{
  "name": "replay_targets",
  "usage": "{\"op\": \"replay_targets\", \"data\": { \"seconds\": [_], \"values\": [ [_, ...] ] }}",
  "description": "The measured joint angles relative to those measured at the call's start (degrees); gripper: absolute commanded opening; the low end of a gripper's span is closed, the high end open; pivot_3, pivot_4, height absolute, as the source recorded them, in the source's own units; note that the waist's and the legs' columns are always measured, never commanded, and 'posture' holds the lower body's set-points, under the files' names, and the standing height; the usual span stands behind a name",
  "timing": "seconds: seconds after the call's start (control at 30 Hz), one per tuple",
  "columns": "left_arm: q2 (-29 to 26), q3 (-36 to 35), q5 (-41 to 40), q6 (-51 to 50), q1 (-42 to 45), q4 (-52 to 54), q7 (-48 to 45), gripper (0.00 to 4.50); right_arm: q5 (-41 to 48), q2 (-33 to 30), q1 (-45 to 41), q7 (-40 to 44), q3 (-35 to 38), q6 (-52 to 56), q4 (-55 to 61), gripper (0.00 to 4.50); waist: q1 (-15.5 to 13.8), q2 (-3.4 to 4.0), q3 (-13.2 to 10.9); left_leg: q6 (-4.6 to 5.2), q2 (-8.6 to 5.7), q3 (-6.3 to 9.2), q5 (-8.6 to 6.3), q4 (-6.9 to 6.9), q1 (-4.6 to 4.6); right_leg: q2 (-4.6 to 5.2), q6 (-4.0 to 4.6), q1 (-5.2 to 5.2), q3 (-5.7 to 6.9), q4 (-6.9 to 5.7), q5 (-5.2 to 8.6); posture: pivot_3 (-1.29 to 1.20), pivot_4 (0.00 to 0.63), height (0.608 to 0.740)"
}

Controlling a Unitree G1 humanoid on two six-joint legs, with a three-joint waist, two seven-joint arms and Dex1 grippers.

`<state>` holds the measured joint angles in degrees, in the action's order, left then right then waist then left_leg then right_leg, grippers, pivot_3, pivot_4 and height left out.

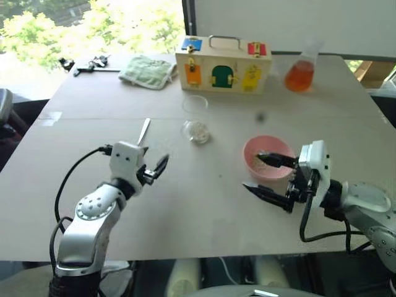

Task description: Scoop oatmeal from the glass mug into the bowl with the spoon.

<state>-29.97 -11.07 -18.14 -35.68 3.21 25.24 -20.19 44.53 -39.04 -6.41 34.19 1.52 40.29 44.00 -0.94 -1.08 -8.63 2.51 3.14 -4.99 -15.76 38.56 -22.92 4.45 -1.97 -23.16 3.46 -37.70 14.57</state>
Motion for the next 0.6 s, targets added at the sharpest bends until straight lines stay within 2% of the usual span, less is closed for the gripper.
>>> {"op": "replay_targets", "data": {
  "seconds": [0.23,0.6],
  "values": [
    [-5.40,-1.13,0.59,-9.20,10.87,-8.69,1.18,3.30,-0.09,-0.35,-1.68,-1.97,-0.53,2.36,-0.12,4.01,0.28,-0.08,-0.05,-0.21,-0.03,-0.02,0.12,-0.01,0.01,-0.05,-0.02,-0.01,-0.02,0.00,0.00,0.00,0.150,0.740],
    [-7.78,-2.28,1.25,-14.06,14.38,-19.21,1.34,3.30,-1.62,0.07,-1.27,-1.62,-0.79,1.85,-0.36,4.01,0.16,-0.20,-0.12,-0.26,0.01,-0.03,0.15,-0.02,0.01,-0.02,-0.03,-0.02,-0.01,-0.02,0.00,0.00,0.150,0.740]
  ]
}}
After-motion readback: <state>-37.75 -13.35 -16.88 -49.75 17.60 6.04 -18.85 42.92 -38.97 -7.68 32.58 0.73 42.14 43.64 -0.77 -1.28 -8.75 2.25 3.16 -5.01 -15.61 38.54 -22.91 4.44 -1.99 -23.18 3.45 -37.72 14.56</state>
